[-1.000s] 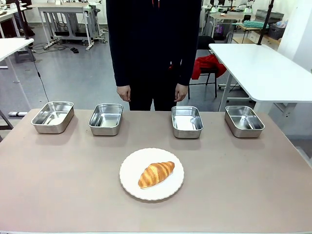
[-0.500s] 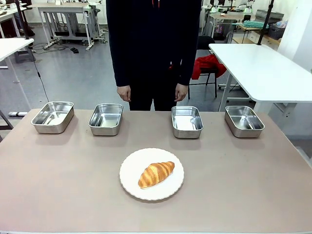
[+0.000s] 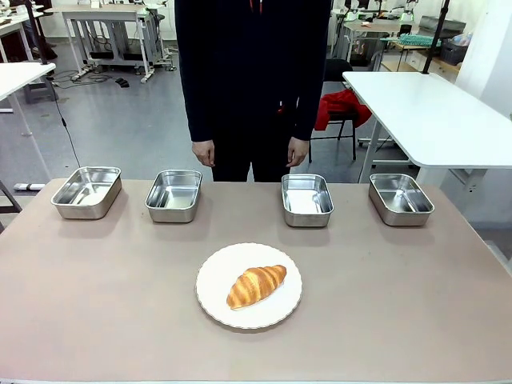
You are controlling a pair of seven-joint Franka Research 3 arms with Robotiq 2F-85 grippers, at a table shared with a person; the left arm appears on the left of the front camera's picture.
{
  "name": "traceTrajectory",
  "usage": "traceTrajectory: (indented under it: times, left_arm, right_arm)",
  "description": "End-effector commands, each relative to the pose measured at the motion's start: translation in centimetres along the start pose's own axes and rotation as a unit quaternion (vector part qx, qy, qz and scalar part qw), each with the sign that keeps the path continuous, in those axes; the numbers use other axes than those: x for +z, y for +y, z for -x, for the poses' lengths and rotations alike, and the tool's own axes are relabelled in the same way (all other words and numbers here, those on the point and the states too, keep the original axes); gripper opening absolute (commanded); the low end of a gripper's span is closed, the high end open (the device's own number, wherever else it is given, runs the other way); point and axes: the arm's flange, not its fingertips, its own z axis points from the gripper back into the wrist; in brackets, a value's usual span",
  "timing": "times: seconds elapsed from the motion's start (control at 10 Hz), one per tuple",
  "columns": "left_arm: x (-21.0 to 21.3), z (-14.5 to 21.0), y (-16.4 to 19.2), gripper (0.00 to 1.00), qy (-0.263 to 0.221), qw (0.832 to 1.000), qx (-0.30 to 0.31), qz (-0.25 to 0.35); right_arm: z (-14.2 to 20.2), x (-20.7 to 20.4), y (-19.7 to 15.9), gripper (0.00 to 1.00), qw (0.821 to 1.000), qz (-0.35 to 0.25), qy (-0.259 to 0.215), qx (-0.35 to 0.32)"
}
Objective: Place the bread in the container.
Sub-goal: Place the Butter Roll into the Airtight Container indicated by the human.
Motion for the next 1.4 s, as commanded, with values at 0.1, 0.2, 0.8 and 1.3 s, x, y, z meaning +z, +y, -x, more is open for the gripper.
traceTrajectory:
  times: [0.1, 0.2, 0.8, 1.3]
  left_arm:
    - [0.15, 0.09, 0.01, 1.00, -0.002, 1.000, -0.005, 0.001]
    - [0.15, 0.09, 0.01, 1.00, -0.002, 1.000, -0.005, 0.001]
    - [0.15, 0.09, 0.01, 1.00, -0.002, 1.000, -0.005, 0.001]
    - [0.15, 0.09, 0.01, 1.00, -0.002, 1.000, -0.005, 0.001]
  right_arm:
    - [-0.10, -0.10, -0.09, 1.00, 1.000, 0.000, -0.004, 0.003]
    - [-0.10, -0.10, -0.09, 1.00, 1.000, 0.000, -0.004, 0.003]
    - [-0.10, -0.10, -0.09, 1.00, 1.000, 0.000, -0.004, 0.003]
    - [-0.10, -0.10, -0.09, 1.00, 1.000, 0.000, -0.004, 0.003]
